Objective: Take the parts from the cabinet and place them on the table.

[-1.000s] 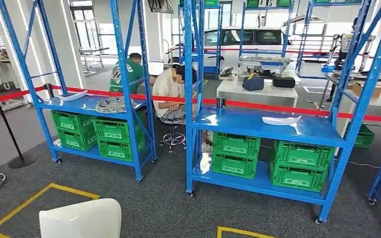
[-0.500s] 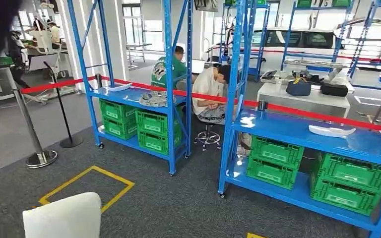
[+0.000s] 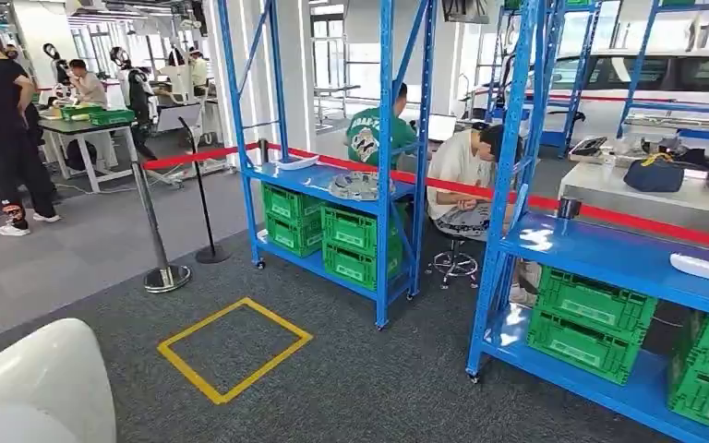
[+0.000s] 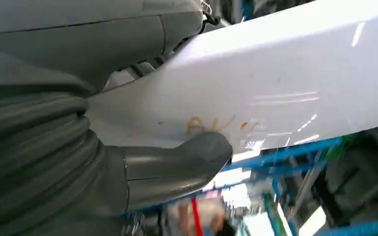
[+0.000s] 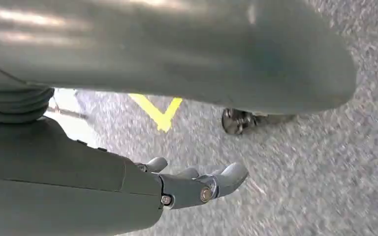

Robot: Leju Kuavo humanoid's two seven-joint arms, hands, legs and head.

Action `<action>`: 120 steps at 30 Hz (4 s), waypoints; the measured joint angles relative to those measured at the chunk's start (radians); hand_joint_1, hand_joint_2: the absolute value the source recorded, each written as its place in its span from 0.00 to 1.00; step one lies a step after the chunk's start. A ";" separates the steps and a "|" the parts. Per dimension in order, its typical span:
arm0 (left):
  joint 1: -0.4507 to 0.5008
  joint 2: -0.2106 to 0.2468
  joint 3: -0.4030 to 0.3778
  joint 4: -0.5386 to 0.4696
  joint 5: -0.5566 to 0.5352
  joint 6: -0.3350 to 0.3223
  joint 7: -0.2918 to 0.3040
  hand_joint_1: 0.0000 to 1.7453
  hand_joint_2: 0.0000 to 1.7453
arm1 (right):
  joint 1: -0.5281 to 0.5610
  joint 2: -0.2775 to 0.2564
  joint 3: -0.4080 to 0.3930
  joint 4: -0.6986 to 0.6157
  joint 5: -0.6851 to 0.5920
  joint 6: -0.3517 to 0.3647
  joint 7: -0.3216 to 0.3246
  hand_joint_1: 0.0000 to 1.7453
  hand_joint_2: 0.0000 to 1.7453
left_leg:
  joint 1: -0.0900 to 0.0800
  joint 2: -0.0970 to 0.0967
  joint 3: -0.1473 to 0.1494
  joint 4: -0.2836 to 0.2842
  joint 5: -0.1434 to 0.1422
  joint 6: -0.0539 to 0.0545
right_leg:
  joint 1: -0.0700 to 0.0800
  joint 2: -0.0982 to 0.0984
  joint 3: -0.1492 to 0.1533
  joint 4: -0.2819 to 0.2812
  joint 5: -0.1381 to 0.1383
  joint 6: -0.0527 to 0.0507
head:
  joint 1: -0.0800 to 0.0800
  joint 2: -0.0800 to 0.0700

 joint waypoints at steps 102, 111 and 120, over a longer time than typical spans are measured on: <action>0.163 0.024 0.199 -0.069 0.056 0.367 -0.016 1.00 1.00 | 0.002 0.018 0.017 0.000 0.054 0.018 0.010 0.00 0.00 | -0.007 0.133 0.083 -0.043 -0.007 0.005 | 0.024 -0.146 0.003 0.019 -0.013 -0.002 | 0.003 0.000; 0.139 0.006 0.200 -0.067 0.052 0.361 -0.013 1.00 1.00 | 0.005 0.018 0.017 0.000 0.046 0.016 0.008 0.00 0.00 | 0.002 0.027 0.062 -0.046 0.009 0.037 | 0.012 -0.031 -0.142 0.339 -0.166 0.032 | 0.006 0.000; 0.119 -0.009 0.200 -0.066 0.039 0.360 -0.017 1.00 1.00 | 0.001 0.019 0.016 0.000 0.037 0.017 0.005 0.00 0.00 | 0.005 -0.087 0.042 -0.048 0.031 -0.009 | 0.013 0.020 -0.007 0.028 -0.006 0.003 | 0.006 0.000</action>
